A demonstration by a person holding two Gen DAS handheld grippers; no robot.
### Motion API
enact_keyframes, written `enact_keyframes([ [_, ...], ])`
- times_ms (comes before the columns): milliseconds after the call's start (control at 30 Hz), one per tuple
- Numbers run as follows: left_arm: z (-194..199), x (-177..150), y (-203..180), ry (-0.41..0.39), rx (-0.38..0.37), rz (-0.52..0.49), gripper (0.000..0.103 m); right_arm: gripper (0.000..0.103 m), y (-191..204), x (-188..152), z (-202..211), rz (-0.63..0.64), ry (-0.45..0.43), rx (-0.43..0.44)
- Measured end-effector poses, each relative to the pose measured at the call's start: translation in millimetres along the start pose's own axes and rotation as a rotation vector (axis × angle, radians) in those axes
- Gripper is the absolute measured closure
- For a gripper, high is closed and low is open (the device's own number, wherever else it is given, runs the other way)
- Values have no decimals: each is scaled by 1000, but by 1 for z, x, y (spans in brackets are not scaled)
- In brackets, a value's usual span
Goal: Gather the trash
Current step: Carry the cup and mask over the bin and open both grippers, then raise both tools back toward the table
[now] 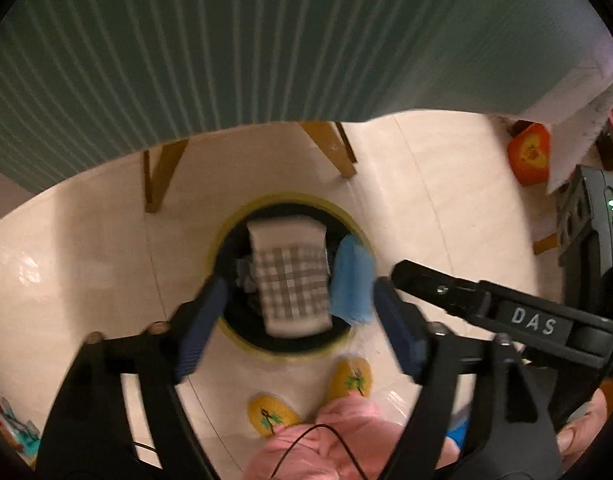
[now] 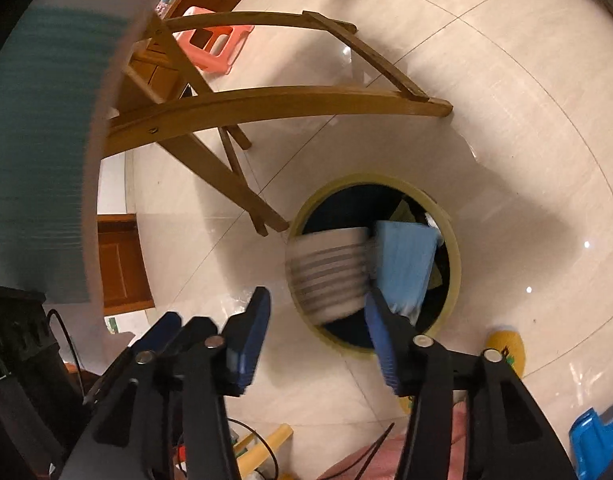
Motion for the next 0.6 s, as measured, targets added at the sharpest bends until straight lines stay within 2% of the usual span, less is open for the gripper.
enact_keyframes([
  [300,-10,14,-2,-27,27,5,14,45,8,5,0,124,-17,-22],
  [433,6,14,1,-31,42,12,12,45,20,-1,14,191,-1,-47],
  [600,49,14,-4,-3,52,49,12,45,43,-11,60,236,22,-48],
])
Point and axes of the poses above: each gripper's, at about its wrist camera, not at the fingertips, and z roughly against the way its jaws point, y to its left, x to its top, the point moved 4 cm from there along -z, roughly the way its jaws point, and after that the axes turned 10 degrees about -y, right-handed, at the moved point
